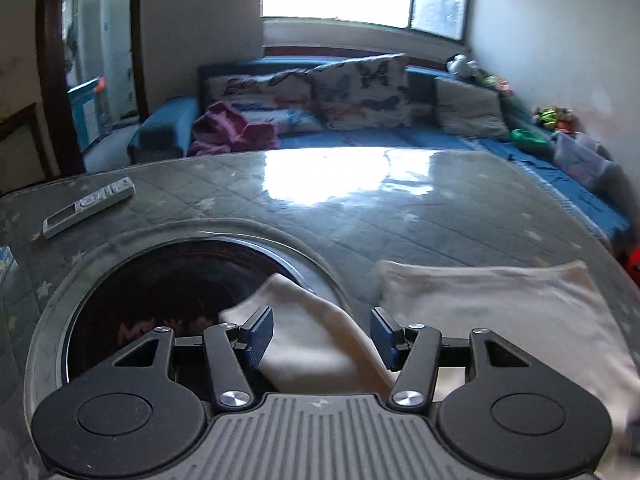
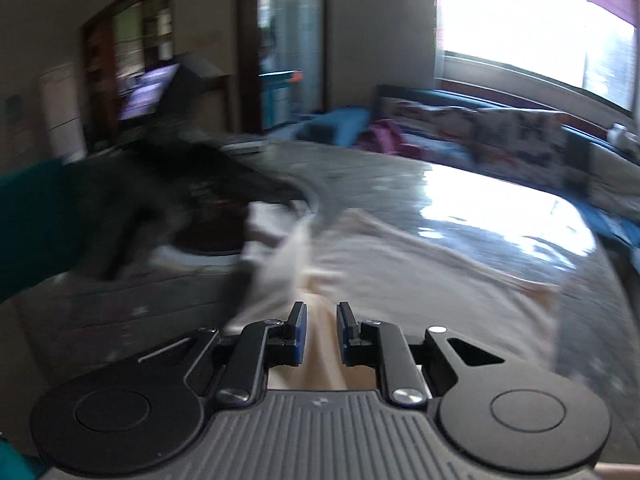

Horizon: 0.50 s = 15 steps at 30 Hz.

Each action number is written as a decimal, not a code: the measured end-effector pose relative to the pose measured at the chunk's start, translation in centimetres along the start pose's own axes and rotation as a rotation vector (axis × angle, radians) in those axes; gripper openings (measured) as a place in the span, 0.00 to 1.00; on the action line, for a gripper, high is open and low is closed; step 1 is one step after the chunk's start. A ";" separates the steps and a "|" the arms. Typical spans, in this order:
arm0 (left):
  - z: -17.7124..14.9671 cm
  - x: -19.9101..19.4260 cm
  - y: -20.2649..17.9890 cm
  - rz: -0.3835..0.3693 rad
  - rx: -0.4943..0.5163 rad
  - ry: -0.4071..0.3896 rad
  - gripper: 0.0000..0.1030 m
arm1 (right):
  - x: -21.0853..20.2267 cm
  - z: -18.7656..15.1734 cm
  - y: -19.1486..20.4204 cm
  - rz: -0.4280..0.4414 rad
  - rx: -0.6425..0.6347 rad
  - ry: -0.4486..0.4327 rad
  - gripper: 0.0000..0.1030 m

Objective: Fold clothes

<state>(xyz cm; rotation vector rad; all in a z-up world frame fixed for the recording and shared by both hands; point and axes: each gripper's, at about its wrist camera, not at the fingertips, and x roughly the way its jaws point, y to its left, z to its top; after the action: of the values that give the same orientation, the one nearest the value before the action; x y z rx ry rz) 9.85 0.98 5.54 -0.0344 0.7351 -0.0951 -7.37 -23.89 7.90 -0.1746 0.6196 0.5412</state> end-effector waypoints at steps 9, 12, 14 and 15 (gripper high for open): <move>1.8 5.5 1.9 -0.005 -0.159 0.115 0.53 | 2.2 -0.2 3.9 0.081 -0.113 0.042 0.16; 2.2 6.4 2.0 0.010 -0.176 0.129 0.53 | 2.5 -0.3 4.0 0.082 -0.138 0.053 0.16; 2.3 6.6 1.8 0.027 -0.166 0.127 0.53 | 2.7 -0.3 4.2 0.079 -0.149 0.058 0.16; 2.3 6.7 1.7 0.035 -0.161 0.126 0.51 | 2.8 -0.4 4.3 0.073 -0.156 0.058 0.16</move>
<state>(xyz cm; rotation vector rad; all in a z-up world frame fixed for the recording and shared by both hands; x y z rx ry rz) 16.53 2.04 2.66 -0.1708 0.8674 -0.0043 -7.92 -19.17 5.97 -0.3165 0.6420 0.6578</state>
